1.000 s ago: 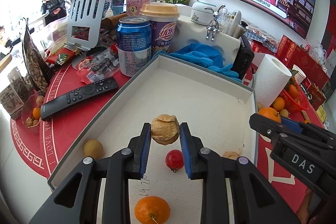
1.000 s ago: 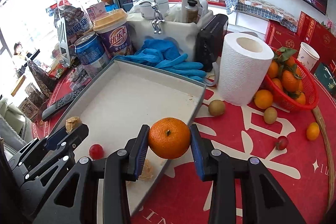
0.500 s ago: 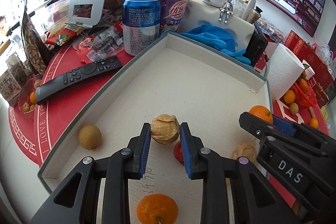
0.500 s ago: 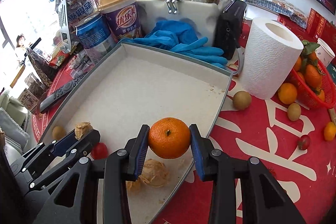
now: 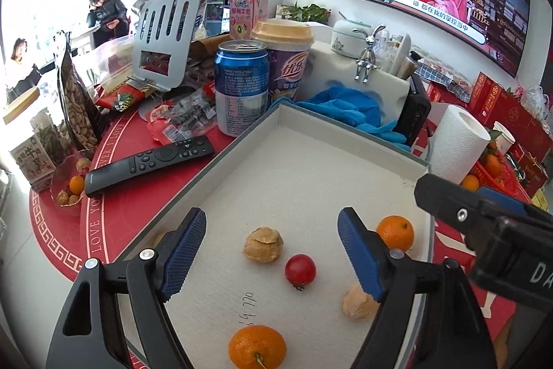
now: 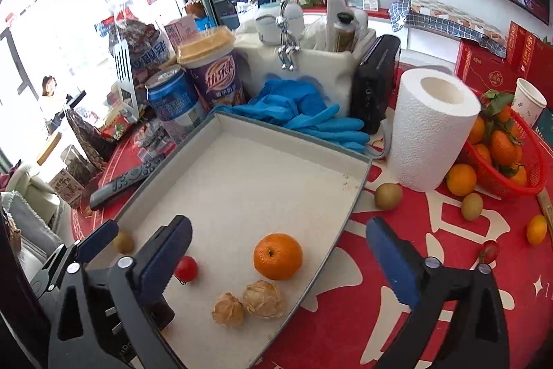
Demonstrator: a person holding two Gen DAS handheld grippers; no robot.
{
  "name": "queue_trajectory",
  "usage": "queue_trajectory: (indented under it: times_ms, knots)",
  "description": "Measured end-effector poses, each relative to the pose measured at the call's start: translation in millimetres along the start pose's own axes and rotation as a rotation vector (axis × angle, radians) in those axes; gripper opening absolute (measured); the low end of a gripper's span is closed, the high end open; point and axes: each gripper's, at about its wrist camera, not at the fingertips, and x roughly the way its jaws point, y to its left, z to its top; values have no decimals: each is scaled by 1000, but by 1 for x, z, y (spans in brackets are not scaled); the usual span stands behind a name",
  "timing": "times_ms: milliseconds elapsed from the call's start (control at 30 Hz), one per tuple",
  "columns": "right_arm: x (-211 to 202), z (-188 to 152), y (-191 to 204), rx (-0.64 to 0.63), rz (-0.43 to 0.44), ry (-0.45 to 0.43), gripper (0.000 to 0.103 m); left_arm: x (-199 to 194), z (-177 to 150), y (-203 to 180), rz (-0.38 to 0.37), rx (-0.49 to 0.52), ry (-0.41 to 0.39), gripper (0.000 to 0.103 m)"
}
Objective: Organize fruits
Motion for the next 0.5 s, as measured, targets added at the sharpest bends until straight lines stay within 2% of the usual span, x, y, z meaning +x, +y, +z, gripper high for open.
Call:
queue_trajectory:
  times_ms: [67, 267, 500]
  knots:
    - [-12, 1, -8, 17, -22, -24, 102, -1, -1, -7, -33, 14, 8, 82]
    - [-37, -15, -58, 111, -107, -18, 102, -5, -8, -28, -108, 66, 6, 83]
    - [-54, -64, -135, 276, -228, 76, 102, -14, -18, -63, -179, 148, 10, 83]
